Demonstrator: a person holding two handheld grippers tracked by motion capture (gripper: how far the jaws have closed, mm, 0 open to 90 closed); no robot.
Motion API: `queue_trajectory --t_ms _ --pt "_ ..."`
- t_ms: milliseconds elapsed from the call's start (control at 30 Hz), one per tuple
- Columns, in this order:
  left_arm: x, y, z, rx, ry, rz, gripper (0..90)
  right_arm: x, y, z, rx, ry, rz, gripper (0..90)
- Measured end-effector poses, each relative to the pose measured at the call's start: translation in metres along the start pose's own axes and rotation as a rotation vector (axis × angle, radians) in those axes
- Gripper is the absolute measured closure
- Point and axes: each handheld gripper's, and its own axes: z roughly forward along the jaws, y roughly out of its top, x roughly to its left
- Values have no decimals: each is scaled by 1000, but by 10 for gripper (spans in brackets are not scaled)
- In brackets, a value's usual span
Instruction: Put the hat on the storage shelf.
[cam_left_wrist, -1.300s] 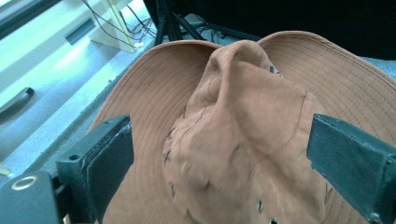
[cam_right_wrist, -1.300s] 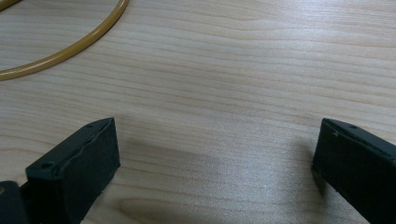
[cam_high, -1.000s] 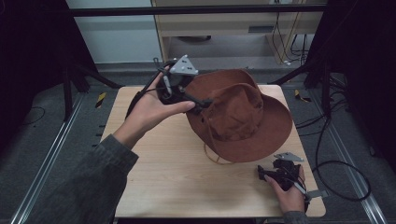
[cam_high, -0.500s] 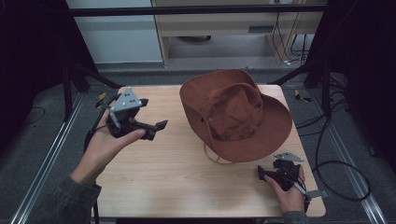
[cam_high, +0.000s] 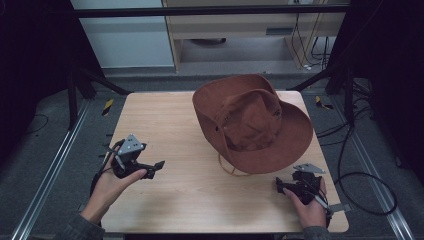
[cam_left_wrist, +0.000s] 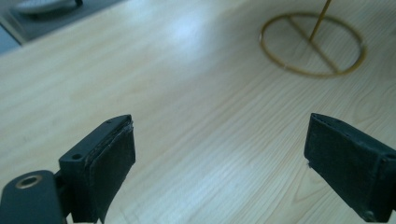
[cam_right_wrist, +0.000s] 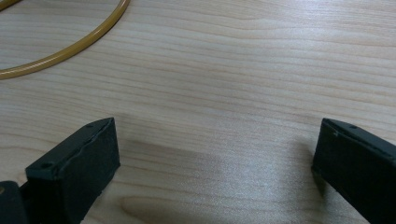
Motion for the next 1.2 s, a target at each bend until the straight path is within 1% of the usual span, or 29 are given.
queue_trajectory --t_ms 33,167,200,233,267,300,333,367,400,433,467,500,533,567,667,733,833,867,900,1000,1033,1067,1133,1167,1200 --pt "0 0 0 0 0 0 82 0 0 0 0 0 0 6" --pt "5 -23 16 30 9 -27 83 0 0 0 0 1 0 6" --pt "8 -33 23 48 12 -37 83 0 0 0 0 -1 -1 6" --pt "8 -33 23 48 12 -37 82 0 0 0 0 -1 -1 6" --pt "10 -41 28 65 20 -44 82 0 0 0 1 0 0 6" --pt "12 -45 30 71 19 -46 82 0 0 0 1 0 -1 6" --pt "12 -45 30 71 19 -46 81 0 0 0 1 0 -1 6" --pt "14 -48 31 75 21 -50 81 0 0 0 0 0 0 6" --pt "17 -55 34 87 28 -62 78 0 0 0 1 -1 -1 6" --pt "17 -55 34 87 28 -62 77 0 0 0 1 -1 -1 6" --pt "18 -61 37 93 40 -68 76 0 0 0 1 -1 -1 6" --pt "18 -61 37 93 40 -68 76 0 0 0 1 -1 -1 6" --pt "20 -67 39 105 42 -78 76 0 0 0 1 -1 -1 6" --pt "21 -69 40 117 42 -71 73 0 0 0 1 -1 -1 6" --pt "22 -72 42 125 39 -72 70 0 0 0 1 -1 -1 6" --pt "23 -74 45 131 27 -81 65 0 0 0 1 -1 -1 6" --pt "23 -77 48 140 25 -87 57 0 0 0 1 -1 -1 6" --pt "24 -79 51 159 21 -80 51 0 0 0 1 -1 -1 6" --pt "24 -80 52 163 13 -84 51 0 0 0 1 -1 -1 6" --pt "25 -81 53 158 13 -78 37 0 0 0 1 -1 -1 6" --pt "26 -82 53 153 18 -87 35 0 0 0 1 -1 -1 6" --pt "26 -82 53 153 18 -87 31 0 0 0 1 -1 -1 6" --pt "27 -83 53 145 14 -81 14 0 0 0 1 -1 -1 6" --pt "27 -86 54 121 11 -78 7 0 0 0 1 -2 -1 6" --pt "27 -86 54 121 11 -78 1 0 0 0 1 -2 -1 6"
